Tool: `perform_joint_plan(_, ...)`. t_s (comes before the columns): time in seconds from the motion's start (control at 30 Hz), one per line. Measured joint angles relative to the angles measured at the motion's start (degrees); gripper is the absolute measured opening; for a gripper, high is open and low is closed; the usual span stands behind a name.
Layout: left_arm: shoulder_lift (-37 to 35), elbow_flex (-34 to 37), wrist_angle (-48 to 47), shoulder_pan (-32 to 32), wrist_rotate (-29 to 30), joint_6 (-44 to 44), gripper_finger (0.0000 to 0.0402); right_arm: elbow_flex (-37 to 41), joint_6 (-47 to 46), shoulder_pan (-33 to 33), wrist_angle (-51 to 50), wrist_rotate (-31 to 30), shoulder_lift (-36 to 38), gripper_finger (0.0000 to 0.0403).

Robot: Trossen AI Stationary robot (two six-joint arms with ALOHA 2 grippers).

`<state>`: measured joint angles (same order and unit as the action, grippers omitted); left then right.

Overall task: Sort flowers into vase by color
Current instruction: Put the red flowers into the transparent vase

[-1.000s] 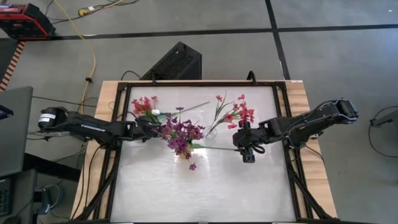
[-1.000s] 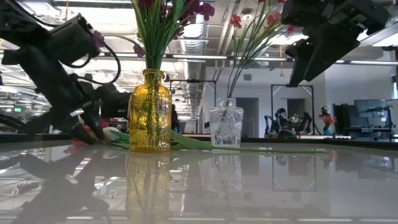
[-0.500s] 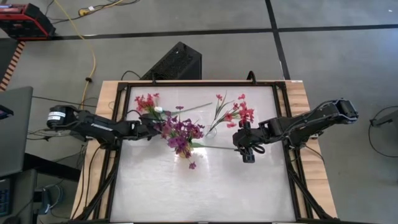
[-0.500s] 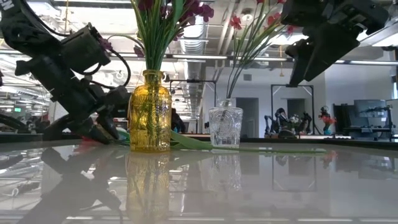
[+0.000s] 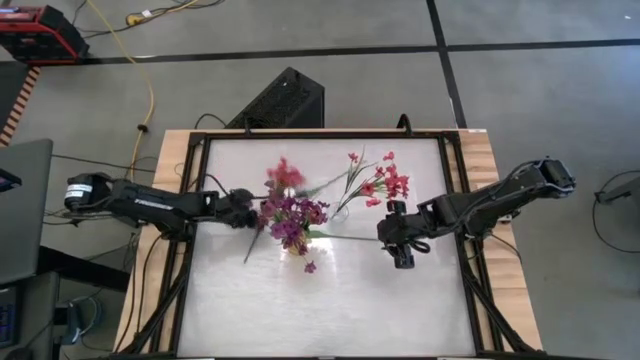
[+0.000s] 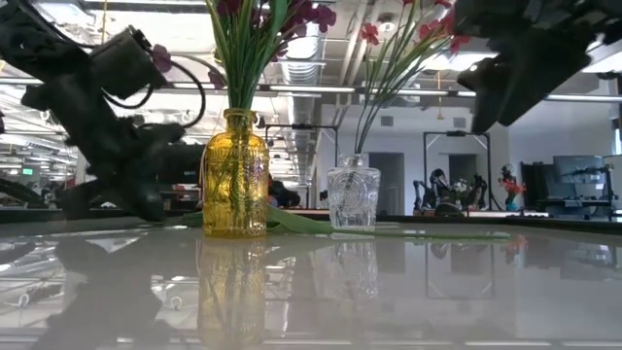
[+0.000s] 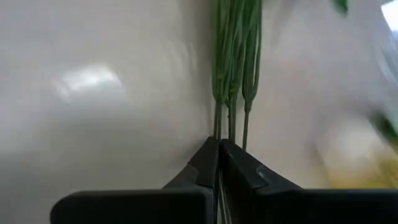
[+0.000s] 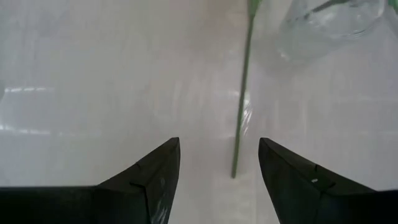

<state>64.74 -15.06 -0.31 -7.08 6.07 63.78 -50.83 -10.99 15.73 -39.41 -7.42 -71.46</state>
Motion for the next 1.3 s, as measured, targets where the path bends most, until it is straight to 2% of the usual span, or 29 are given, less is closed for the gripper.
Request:
perform_joint_plan(0.1, -4.58, 0.14, -1.47, 0.18, -11.01, -0.47, 0.0000, 0.00, -1.00, 1.90, -0.62, 0.02, 0.00, 0.0243)
perform_joint_plan(0.17, -8.18, 0.12, -1.20, 0.08, -13.19, -1.02, 0.0000, 0.00, -1.02, 2.99, -0.40, 0.02, 0.00, 0.0243)
perform_joint_plan(0.23, -12.01, 0.12, -1.17, 0.08, -12.28, -1.15, 0.0000, 0.00, -1.02, 3.82, -0.33, 0.02, 0.00, 0.0243)
perform_joint_plan(0.33, -17.89, 0.10, -1.12, 0.08, -6.89, -2.25, 0.0000, 0.00, -1.04, 4.19, 0.72, 0.01, 0.00, 0.0243)
perform_joint_plan(0.67, -36.90, 0.03, -1.60, 0.08, 16.59, -10.95, 0.0000, 0.00, -2.48, 4.15, 2.18, 0.05, 0.00, 0.0243)
perform_joint_plan(0.83, -45.34, 0.03, -0.07, 0.08, 26.44, -18.94, 0.0000, 0.00, -3.99, 4.54, 2.23, 0.09, 0.00, 0.0243)
perform_joint_plan(1.03, -50.79, -0.03, 15.31, 0.08, 28.16, -33.31, 0.0000, -0.28, -1.16, 6.16, 6.27, 1.42, 0.00, 0.0243)
perform_joint_plan(1.13, -50.87, -0.03, 25.53, 0.08, 25.12, -39.85, 0.0000, -3.01, 2.29, 7.28, 6.84, 3.70, 0.00, 0.0243)
perform_joint_plan(1.3, -48.06, -0.07, 43.23, 0.08, 17.99, -46.86, 0.0000, -10.51, 11.71, 9.14, 7.97, 4.25, 0.64, 0.0243)
